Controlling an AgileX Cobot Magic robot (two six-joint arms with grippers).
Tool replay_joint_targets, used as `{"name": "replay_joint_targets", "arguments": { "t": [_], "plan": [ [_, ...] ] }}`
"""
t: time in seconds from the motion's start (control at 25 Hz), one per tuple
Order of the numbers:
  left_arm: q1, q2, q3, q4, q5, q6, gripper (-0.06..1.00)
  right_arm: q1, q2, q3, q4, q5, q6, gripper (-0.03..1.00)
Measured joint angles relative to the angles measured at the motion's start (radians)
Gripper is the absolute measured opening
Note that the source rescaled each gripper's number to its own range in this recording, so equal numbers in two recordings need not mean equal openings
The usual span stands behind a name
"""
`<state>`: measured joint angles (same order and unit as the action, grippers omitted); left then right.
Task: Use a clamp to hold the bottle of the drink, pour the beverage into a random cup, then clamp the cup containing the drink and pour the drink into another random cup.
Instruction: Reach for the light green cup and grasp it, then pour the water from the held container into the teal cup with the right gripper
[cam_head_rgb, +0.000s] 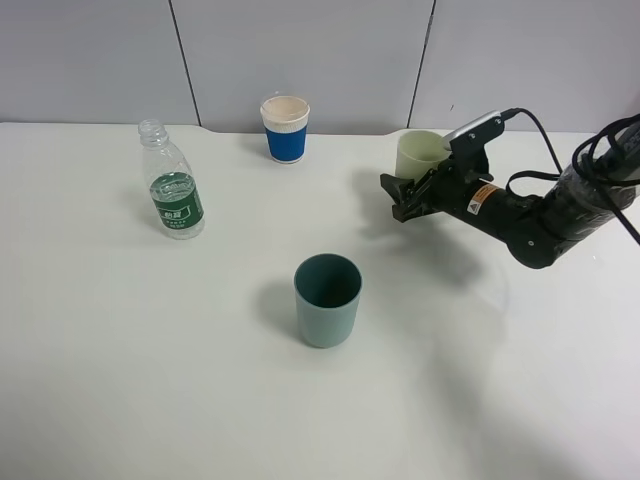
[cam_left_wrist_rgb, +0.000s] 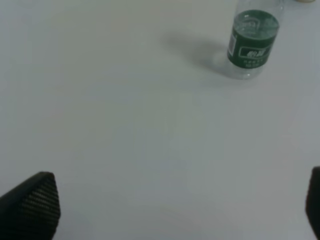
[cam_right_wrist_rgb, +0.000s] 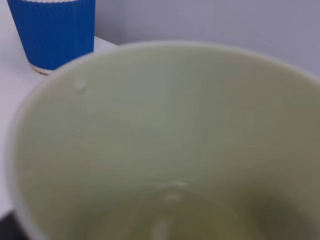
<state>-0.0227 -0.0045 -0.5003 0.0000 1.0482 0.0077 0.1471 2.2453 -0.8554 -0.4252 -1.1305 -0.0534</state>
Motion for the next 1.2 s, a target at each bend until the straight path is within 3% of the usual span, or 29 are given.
{"name": "replay_joint_targets", "arguments": {
  "t": [0.56, 0.88, 1.2],
  "plan": [
    [0.000, 0.000, 0.000, 0.000, 0.000, 0.000, 1.00, 0.009, -0.010, 0.000, -0.005, 0.024, 0.053, 0.00],
    [0.000, 0.000, 0.000, 0.000, 0.000, 0.000, 1.00, 0.104, -0.087, 0.000, -0.067, 0.161, 0.070, 0.00],
    [0.000, 0.000, 0.000, 0.000, 0.000, 0.000, 1.00, 0.185, -0.221, 0.001, -0.171, 0.210, 0.069, 0.00]
  ]
}}
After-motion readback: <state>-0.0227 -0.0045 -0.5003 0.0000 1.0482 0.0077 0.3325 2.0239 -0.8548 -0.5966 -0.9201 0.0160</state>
